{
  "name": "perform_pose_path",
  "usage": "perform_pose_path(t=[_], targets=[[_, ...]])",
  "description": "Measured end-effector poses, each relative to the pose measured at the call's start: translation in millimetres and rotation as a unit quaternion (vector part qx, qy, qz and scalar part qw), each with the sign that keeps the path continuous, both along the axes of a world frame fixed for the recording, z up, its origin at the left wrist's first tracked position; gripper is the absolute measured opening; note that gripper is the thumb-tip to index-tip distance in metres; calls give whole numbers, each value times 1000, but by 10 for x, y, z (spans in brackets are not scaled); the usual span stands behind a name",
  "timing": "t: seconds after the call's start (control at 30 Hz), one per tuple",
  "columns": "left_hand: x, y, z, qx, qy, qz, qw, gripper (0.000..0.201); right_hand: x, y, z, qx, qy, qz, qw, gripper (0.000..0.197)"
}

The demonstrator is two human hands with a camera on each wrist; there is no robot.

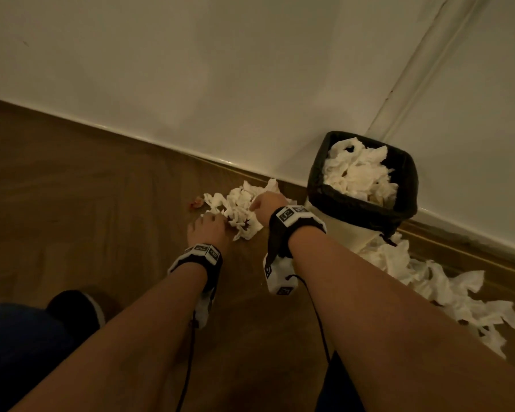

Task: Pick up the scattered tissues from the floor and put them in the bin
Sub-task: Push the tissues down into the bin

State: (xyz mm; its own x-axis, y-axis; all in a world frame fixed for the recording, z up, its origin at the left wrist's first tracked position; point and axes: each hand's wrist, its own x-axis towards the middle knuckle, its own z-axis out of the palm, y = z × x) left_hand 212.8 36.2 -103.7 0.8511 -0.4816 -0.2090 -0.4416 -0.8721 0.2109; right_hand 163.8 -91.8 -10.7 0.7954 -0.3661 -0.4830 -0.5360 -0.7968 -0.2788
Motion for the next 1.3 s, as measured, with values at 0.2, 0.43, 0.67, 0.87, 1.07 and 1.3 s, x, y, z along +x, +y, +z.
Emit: perform_pose_path(t=[0.2, 0.43, 0.67, 0.87, 1.07, 1.3], targets=[[503, -20, -113, -7, 9, 38, 999, 75, -5, 24, -586, -23, 21, 27, 999, 33], [833, 50, -418, -27, 97, 38, 994, 98, 140, 102, -1092, 15, -40, 19, 999, 60], [735, -65, -664, -131, 45, 18, 990, 36, 116, 199, -1332, 14, -10, 39, 999, 59], [798, -97, -561, -133, 59, 40, 989, 22, 83, 217, -1286, 33, 8, 31, 999, 47], [803, -57, -509, -90, 55, 13, 994, 47, 30, 220, -1268, -21, 10, 17, 1000, 36], [745, -88, -408, -24, 74, -6, 997, 47, 85, 98, -1173, 136, -68, -189, 970, 41]])
